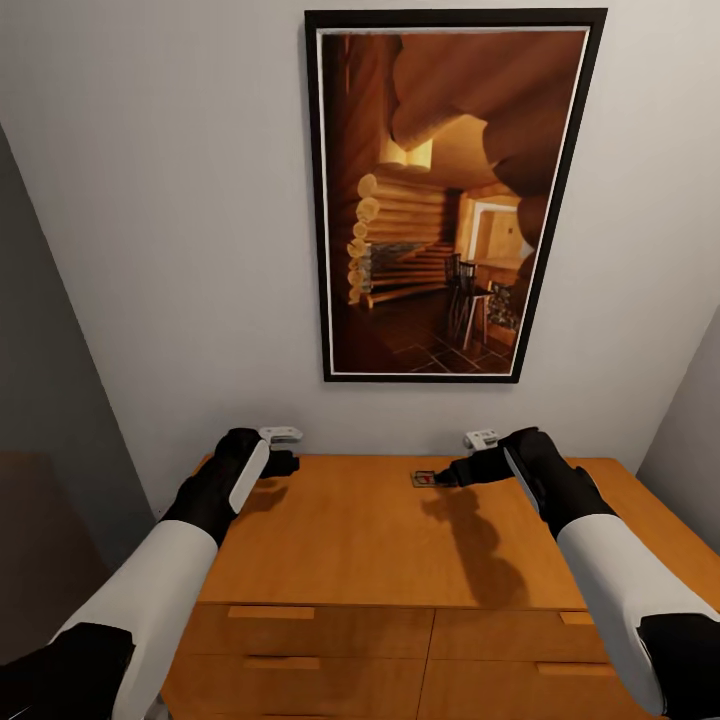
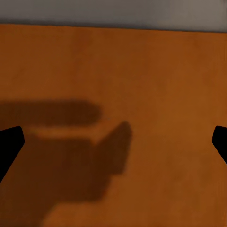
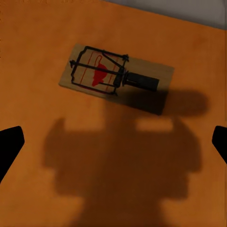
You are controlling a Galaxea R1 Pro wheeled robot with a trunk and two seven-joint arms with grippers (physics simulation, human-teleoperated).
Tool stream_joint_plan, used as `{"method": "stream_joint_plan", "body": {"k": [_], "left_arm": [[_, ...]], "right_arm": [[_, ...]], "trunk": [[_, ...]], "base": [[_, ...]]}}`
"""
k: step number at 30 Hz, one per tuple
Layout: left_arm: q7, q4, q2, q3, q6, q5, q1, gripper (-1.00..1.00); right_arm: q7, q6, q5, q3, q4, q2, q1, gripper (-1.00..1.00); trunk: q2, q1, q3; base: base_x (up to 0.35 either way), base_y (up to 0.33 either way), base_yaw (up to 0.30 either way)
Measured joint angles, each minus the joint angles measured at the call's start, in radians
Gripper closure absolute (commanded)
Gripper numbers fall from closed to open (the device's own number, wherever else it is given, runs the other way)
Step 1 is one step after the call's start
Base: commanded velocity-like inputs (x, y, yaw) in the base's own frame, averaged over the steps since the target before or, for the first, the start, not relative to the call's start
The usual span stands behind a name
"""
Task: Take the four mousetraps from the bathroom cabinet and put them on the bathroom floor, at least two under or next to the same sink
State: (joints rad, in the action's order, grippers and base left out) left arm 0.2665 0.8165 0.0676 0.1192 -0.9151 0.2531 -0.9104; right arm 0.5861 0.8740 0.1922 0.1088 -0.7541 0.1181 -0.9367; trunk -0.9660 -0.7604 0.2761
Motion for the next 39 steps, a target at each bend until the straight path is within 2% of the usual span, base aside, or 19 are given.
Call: {"method": "stream_joint_plan", "body": {"k": [20,29,39], "left_arm": [[0.0,0.0,0.0,-0.002,-0.008,0.001,0.0,-1.0],[0.0,0.001,0.002,-0.003,-0.006,0.0,0.0,-1.0],[0.001,0.006,0.002,-0.005,-0.001,0.001,0.0,-1.0]], "right_arm": [[-0.001,0.0,0.001,-0.001,-0.004,0.001,0.0,-1.0],[-0.001,0.0,0.001,-0.001,-0.003,0.001,0.0,-1.0],[-0.001,0.0,0.001,-0.001,-0.001,0.001,0.0,-1.0]], "trunk": [[0.0,0.0,0.0],[0.0,0.0,0.0],[0.0,0.0,0.0]], "base": [[0.002,0.0,0.0],[0.167,0.0,0.0],[0.043,0.0,0.0]]}}
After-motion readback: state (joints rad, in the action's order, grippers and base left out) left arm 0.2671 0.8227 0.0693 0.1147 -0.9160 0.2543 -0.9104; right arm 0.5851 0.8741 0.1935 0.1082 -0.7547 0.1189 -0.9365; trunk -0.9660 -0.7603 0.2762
